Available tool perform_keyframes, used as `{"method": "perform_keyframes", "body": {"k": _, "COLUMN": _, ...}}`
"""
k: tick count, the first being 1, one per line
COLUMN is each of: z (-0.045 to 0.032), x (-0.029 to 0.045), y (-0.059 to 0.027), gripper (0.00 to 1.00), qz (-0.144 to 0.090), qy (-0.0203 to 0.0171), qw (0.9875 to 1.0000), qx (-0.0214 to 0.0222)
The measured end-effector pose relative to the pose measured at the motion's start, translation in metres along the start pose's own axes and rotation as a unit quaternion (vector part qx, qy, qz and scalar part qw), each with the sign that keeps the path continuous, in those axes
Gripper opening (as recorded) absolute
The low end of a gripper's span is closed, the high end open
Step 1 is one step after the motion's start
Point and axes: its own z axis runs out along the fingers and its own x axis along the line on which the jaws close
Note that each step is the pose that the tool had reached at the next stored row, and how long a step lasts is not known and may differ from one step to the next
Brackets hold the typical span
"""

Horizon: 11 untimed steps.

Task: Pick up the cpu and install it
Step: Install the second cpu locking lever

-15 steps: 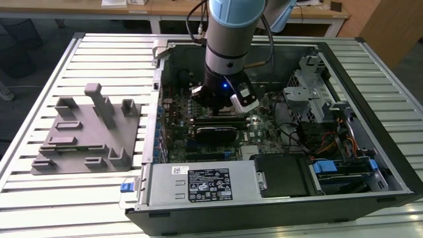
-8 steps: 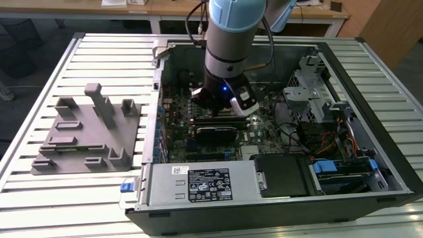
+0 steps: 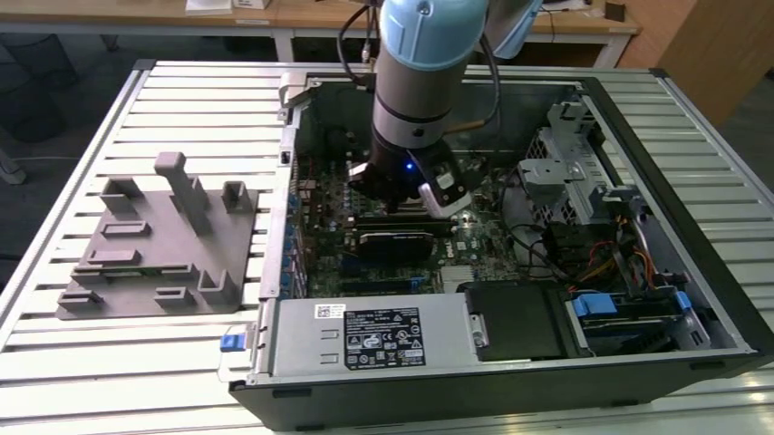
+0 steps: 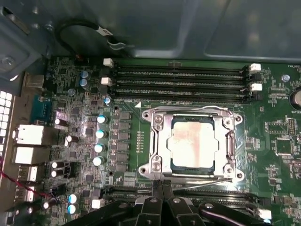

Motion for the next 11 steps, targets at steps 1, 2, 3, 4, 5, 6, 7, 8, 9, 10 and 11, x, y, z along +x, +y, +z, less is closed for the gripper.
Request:
{"method": "perform_keyframes", "body": {"k": 1, "z": 0.0010, "x": 0.0003, "y": -0.0003, "gripper": 0.11, "qz": 0.000, "qy": -0.0001, "qw": 1.0000, "qx": -0.0025}}
{"method": "perform_keyframes", "body": {"k": 2, "z": 0.0023, "x": 0.0005, "y": -0.0006, "gripper": 0.11, "qz": 0.000, "qy": -0.0001, "qw": 1.0000, "qx": -0.0043}}
{"method": "perform_keyframes", "body": {"k": 3, "z": 0.0038, "x": 0.0006, "y": -0.0010, "gripper": 0.11, "qz": 0.000, "qy": -0.0002, "qw": 1.0000, "qx": -0.0058}}
{"method": "perform_keyframes", "body": {"k": 4, "z": 0.0051, "x": 0.0009, "y": -0.0013, "gripper": 0.11, "qz": 0.000, "qy": -0.0002, "qw": 1.0000, "qx": -0.0071}}
{"method": "perform_keyframes", "body": {"k": 5, "z": 0.0057, "x": 0.0012, "y": -0.0018, "gripper": 0.11, "qz": 0.000, "qy": -0.0001, "qw": 1.0000, "qx": -0.0085}}
{"method": "perform_keyframes", "body": {"k": 6, "z": 0.0060, "x": 0.0015, "y": -0.0023, "gripper": 0.11, "qz": 0.000, "qy": -0.0002, "qw": 0.9999, "qx": -0.0103}}
{"method": "perform_keyframes", "body": {"k": 7, "z": 0.0059, "x": 0.0017, "y": -0.0034, "gripper": 0.11, "qz": -0.001, "qy": -0.0002, "qw": 0.9999, "qx": -0.0126}}
{"method": "perform_keyframes", "body": {"k": 8, "z": 0.0058, "x": 0.0020, "y": -0.0046, "gripper": 0.11, "qz": -0.001, "qy": -0.0002, "qw": 0.9999, "qx": -0.0143}}
{"method": "perform_keyframes", "body": {"k": 9, "z": 0.0057, "x": 0.0022, "y": -0.0057, "gripper": 0.11, "qz": -0.001, "qy": -0.0002, "qw": 0.9999, "qx": -0.0157}}
{"method": "perform_keyframes", "body": {"k": 10, "z": 0.0055, "x": 0.0023, "y": -0.0067, "gripper": 0.11, "qz": -0.002, "qy": -0.0001, "qw": 0.9999, "qx": -0.0168}}
{"method": "perform_keyframes", "body": {"k": 11, "z": 0.0054, "x": 0.0024, "y": -0.0077, "gripper": 0.11, "qz": -0.003, "qy": 0.0000, "qw": 0.9998, "qx": -0.0178}}
